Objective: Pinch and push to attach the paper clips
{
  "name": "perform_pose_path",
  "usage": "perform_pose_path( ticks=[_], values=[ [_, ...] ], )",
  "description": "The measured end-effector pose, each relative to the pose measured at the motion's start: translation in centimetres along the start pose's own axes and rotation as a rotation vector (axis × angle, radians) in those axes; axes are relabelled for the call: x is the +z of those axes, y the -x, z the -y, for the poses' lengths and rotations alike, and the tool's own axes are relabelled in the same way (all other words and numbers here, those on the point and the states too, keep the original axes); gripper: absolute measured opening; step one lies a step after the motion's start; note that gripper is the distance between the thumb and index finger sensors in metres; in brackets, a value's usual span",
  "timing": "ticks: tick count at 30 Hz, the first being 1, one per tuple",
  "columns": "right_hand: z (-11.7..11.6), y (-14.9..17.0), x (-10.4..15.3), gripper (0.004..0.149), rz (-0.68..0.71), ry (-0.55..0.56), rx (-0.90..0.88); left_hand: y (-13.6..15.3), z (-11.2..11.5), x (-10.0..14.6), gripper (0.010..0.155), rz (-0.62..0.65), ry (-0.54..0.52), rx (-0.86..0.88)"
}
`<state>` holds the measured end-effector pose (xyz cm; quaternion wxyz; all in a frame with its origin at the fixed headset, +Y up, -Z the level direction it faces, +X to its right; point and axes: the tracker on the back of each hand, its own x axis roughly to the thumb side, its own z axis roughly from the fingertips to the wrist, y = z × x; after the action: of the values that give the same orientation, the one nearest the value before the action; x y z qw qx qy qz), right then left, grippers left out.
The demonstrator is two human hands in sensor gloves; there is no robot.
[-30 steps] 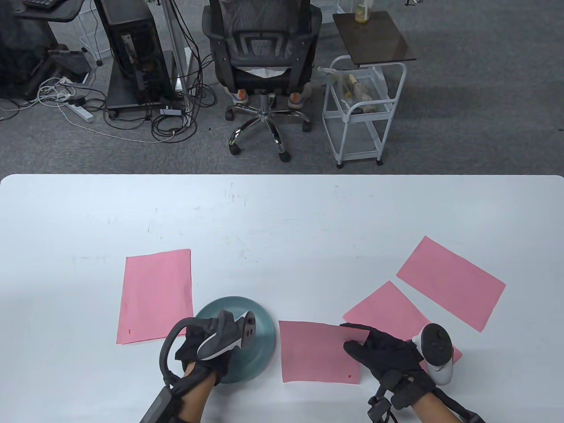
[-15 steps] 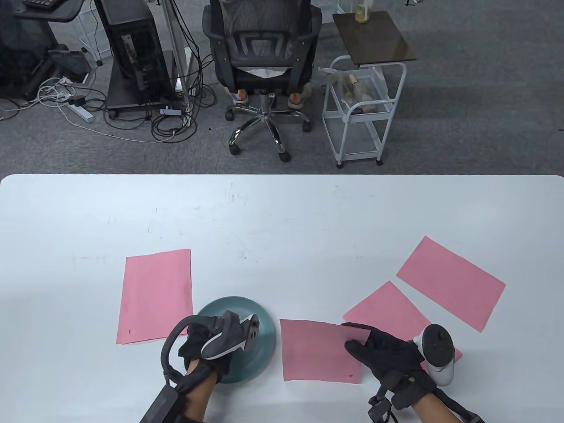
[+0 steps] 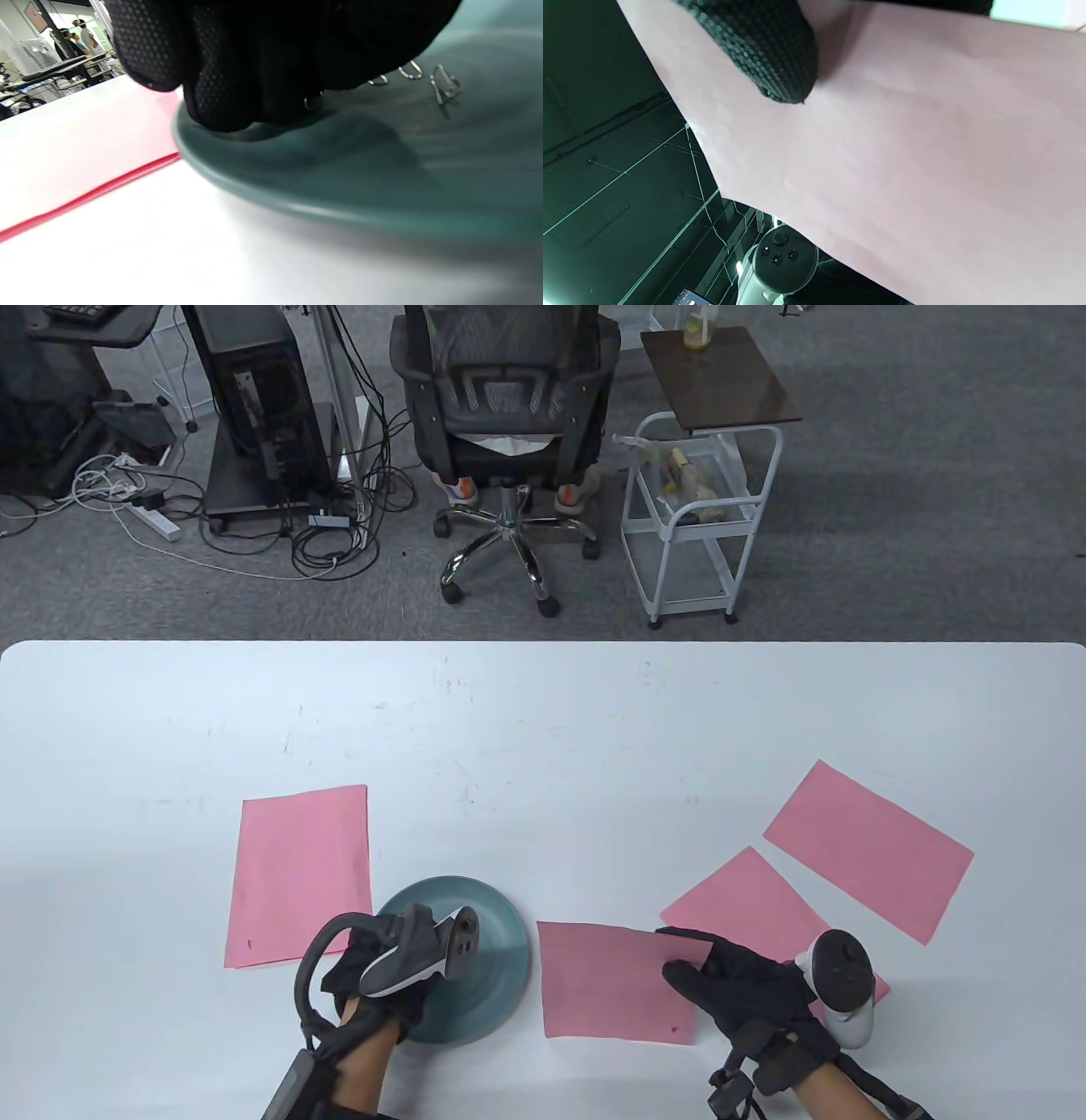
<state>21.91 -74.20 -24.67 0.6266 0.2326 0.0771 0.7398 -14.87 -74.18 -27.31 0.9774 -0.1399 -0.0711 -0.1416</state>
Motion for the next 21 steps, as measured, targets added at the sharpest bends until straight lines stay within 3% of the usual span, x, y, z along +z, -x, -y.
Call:
perform_pose_path(
  ticks=[4,7,12,17,21],
  values=[
    [0.0,0.0,0.0,0.039,-0.001,-0.003,0.001,1.7,-2.6,1.6,0.04,0.006,-0.142,0.177],
    [0.0,0.0,0.0,0.039,-0.001,0.0,0.001,2.4,-5.5,3.1,0.04,0.108,-0.307,0.458],
    [0.1,0.0,0.1,0.039,-0.003,0.007,0.001,1.8,-10.7,4.9,0.04,0.286,-0.519,0.678],
    [0.2,-0.1,0.1,0.039,0.0,0.01,-0.001,0.2,-14.3,5.2,0.039,0.527,-0.532,0.851],
    [0.2,-0.1,0.1,0.039,0.001,0.009,-0.004,-0.5,-14.9,5.1,0.039,0.622,-0.536,0.914]
  ],
)
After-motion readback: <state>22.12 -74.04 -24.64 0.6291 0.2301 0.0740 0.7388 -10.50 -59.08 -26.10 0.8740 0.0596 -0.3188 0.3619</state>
